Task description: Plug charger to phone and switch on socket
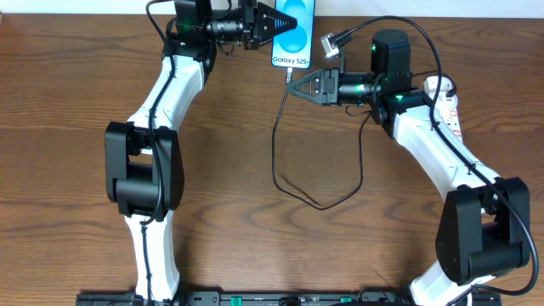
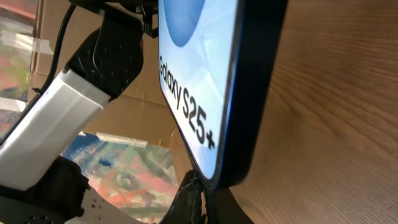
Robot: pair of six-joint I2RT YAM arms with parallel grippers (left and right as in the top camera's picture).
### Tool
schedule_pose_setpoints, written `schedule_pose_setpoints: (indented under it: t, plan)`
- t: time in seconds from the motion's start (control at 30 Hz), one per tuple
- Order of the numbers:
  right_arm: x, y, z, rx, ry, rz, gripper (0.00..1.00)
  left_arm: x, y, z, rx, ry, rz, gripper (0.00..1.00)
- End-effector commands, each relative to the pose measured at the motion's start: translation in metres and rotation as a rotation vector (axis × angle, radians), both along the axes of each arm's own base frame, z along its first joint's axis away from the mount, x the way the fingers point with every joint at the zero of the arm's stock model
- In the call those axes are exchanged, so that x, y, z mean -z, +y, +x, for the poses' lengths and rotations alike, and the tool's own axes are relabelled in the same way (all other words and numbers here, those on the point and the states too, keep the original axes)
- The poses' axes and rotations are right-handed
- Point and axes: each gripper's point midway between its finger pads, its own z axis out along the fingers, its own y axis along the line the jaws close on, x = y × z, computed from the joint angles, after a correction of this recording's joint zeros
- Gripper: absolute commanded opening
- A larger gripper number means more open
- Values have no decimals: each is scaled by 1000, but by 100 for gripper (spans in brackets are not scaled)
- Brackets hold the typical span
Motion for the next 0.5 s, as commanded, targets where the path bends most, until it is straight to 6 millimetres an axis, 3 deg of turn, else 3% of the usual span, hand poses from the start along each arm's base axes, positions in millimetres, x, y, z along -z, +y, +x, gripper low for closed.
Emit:
schedule_pose_setpoints:
  t: [0.0,0.47]
  plan:
    - [-14,-3,5,15,-27,10,1,-18,2,-7,22,-55,-8,8]
    - [-17,-7,8,20,-48,18,1,-18,2,-7,23,-55,-8,7]
